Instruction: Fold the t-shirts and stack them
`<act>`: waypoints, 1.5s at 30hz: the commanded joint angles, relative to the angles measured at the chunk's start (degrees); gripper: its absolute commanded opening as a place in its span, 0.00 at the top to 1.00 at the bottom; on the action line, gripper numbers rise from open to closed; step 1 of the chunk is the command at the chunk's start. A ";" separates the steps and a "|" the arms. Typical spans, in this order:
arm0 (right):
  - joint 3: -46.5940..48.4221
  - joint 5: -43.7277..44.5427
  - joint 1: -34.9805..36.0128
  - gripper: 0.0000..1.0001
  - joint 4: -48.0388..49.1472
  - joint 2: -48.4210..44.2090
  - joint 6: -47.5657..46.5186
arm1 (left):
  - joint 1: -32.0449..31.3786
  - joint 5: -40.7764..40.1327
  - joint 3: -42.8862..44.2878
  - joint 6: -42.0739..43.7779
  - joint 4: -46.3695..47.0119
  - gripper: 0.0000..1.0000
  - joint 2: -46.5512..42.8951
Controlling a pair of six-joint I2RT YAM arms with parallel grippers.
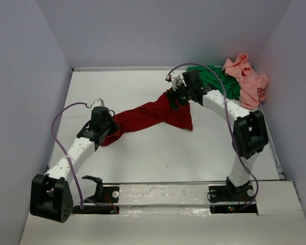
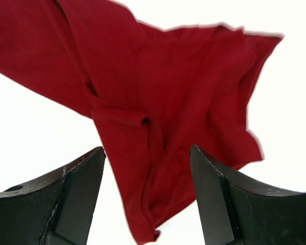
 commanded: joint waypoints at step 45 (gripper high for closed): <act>32.18 -9.48 1.27 0.32 -28.00 23.13 -11.68 | -0.66 -0.12 1.11 1.34 2.91 0.96 3.66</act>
